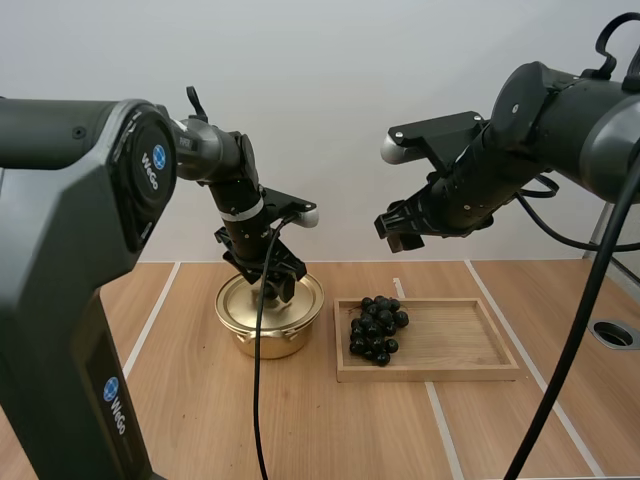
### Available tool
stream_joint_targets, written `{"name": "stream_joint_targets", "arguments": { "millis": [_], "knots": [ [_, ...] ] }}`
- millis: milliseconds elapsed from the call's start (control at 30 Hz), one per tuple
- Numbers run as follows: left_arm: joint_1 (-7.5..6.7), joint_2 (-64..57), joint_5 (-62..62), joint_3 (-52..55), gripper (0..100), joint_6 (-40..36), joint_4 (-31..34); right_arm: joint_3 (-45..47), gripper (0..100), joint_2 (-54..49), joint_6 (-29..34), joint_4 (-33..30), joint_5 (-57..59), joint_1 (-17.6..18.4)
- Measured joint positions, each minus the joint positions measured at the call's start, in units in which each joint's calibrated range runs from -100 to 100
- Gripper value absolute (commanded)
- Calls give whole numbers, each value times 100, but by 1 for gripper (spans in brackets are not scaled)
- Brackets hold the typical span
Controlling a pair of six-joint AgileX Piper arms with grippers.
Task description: Open the pot, put the grape inside, and close it
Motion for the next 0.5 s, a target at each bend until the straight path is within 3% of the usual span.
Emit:
{"name": "stream_joint_targets", "arguments": {
  "millis": [100, 167, 267, 400, 433, 500],
  "knots": [
    [0, 16, 0, 0, 97, 0, 0, 0, 100, 0, 0, 0, 0, 0],
    [0, 16, -29, 0, 89, 0, 0, 0, 100, 0, 0, 0, 17, 0],
    [0, 16, -35, 0, 62, -8, -4, 0, 100, 0, 0, 0, 17, 0],
    [0, 16, -50, 0, 9, -105, -13, 0, 100, 0, 0, 0, 33, 0],
    [0, 16, -50, 0, 0, -103, -13, 0, 100, 0, 0, 0, 28, 0],
    [0, -13, -50, -12, 0, -111, -25, 0, 100, 0, 0, 0, 45, 0]
  ]
}}
